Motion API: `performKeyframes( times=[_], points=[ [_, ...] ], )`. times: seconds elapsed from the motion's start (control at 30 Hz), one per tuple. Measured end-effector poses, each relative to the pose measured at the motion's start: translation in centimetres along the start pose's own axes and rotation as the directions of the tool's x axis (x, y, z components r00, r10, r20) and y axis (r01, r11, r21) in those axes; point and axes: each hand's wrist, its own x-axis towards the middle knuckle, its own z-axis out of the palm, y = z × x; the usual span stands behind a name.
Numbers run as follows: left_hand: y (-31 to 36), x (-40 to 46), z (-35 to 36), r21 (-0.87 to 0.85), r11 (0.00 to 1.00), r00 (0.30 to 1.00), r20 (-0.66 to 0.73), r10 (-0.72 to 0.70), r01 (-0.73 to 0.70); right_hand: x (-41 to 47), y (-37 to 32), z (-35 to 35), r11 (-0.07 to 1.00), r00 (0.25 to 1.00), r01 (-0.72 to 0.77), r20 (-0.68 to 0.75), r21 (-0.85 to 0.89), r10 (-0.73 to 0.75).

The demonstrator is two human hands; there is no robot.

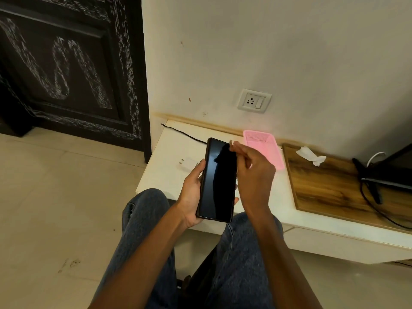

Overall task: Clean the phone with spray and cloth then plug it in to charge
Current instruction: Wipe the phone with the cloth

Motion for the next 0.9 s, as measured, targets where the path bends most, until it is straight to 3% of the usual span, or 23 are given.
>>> performKeyframes(
  times=[0.2,0.4,0.63,0.8,0.9],
  points=[
    [0.7,0.1,-0.7,0.072,0.997,0.998,-0.055,0.024,-0.02,-1.9,0.5,1.0,0.922,0.954,0.288,0.157,-0.26,-0.254],
    [0.5,0.0,-0.2,0.062,0.998,1.0,-0.022,-0.017,0.018,-0.3,1.4,0.1,0.922,0.964,0.235,0.198,-0.308,-0.18],
    [0.7,0.2,-0.5,0.089,0.996,0.996,-0.086,0.009,-0.001,-2.2,1.2,0.9,0.869,0.897,0.428,0.238,-0.248,-0.373],
    [0.9,0.1,-0.2,0.083,0.996,0.999,-0.046,-0.009,0.013,-0.5,1.9,-0.5,0.933,0.959,0.243,0.208,-0.267,-0.191],
    [1.2,0.5,0.2,0.101,0.995,0.998,-0.058,0.011,-0.005,0.4,0.8,0.1,0.91,0.959,0.272,0.164,-0.312,-0.23]
  ],
)
